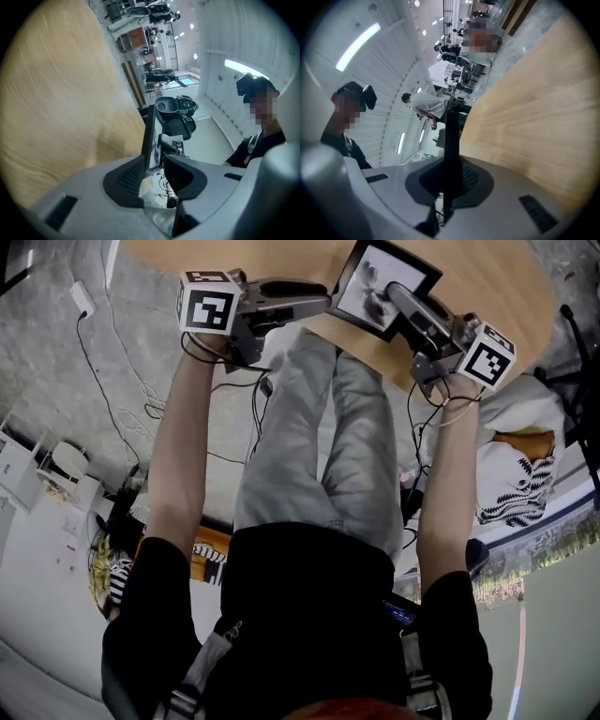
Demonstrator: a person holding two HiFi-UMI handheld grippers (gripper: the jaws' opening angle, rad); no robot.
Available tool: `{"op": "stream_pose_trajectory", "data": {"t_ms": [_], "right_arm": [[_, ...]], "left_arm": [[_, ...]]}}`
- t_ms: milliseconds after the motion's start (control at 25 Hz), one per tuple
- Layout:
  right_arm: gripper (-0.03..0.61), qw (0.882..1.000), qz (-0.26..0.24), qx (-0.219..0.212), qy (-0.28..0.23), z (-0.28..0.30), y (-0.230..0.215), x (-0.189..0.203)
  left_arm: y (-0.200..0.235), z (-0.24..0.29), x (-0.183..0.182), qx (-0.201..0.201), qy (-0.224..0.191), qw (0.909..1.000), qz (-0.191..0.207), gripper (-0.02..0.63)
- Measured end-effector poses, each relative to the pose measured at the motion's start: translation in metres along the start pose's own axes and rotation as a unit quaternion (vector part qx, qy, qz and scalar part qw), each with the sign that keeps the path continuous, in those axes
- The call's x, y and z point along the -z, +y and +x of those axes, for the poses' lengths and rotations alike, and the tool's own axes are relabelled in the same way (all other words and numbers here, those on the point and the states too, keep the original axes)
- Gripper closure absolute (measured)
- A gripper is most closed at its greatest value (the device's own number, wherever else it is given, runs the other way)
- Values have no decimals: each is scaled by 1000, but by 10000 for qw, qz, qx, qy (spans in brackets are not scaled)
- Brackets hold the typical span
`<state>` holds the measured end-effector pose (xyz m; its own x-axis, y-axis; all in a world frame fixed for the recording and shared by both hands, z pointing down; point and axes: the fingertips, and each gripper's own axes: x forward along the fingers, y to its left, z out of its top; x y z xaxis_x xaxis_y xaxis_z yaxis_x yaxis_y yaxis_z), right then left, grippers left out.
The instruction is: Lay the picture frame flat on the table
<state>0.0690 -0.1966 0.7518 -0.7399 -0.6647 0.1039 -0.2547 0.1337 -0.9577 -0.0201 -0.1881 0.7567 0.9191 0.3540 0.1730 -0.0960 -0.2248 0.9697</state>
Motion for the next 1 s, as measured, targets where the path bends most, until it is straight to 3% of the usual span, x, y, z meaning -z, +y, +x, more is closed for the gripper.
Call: {"op": "stream_pose_trajectory", "data": {"t_ms": [120,200,280,560,720,840,880,1000], "right_arm": [[557,9984,61,538,170,-2,-19,10],[557,9962,78,842,184,-4,-30,14],[557,9931,55,1159,158,-8,-40,16],[555,9811,45,1936,-44,-13,-60,15],[502,9551,-299,2948,53,-15,-83,15],[373,9302,-585,3611,315,-11,-99,17],[369,9210,-692,3813,401,-10,-103,18],[344,8800,-1079,4595,524,-24,-107,19]], "left_arm": [[-1,-17,14,-288,-242,9993,-58,500],[-4,-20,26,-356,-399,9985,-124,554],[-8,-18,36,-366,-479,9980,-189,586],[-18,-8,53,-244,-572,9974,-364,592],[-11,-13,47,-197,-564,9974,-414,592],[-1,-19,39,-146,-561,9974,-429,594],[0,-21,37,-141,-576,9974,-417,595],[-3,-22,30,-245,-677,9971,-253,597]]}}
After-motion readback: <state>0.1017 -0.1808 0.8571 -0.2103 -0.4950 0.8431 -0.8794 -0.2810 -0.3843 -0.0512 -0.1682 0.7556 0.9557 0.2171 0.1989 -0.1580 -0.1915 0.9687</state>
